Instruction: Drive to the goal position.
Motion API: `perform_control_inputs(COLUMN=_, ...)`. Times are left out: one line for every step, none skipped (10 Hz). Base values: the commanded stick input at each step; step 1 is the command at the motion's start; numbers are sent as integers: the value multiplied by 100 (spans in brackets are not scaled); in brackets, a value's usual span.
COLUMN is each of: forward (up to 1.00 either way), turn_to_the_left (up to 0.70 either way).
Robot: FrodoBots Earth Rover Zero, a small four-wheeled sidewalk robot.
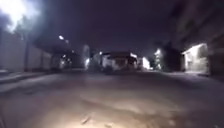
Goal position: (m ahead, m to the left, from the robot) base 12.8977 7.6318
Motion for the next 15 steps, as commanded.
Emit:
perform_control_inputs(forward=70, turn_to_the_left=0)
perform_control_inputs(forward=70, turn_to_the_left=0)
perform_control_inputs(forward=70, turn_to_the_left=0)
perform_control_inputs(forward=70, turn_to_the_left=0)
perform_control_inputs(forward=70, turn_to_the_left=0)
perform_control_inputs(forward=70, turn_to_the_left=0)
perform_control_inputs(forward=70, turn_to_the_left=0)
perform_control_inputs(forward=70, turn_to_the_left=0)
perform_control_inputs(forward=70, turn_to_the_left=0)
perform_control_inputs(forward=70, turn_to_the_left=0)
perform_control_inputs(forward=70, turn_to_the_left=0)
perform_control_inputs(forward=70, turn_to_the_left=0)
perform_control_inputs(forward=70, turn_to_the_left=0)
perform_control_inputs(forward=70, turn_to_the_left=0)
perform_control_inputs(forward=70, turn_to_the_left=0)
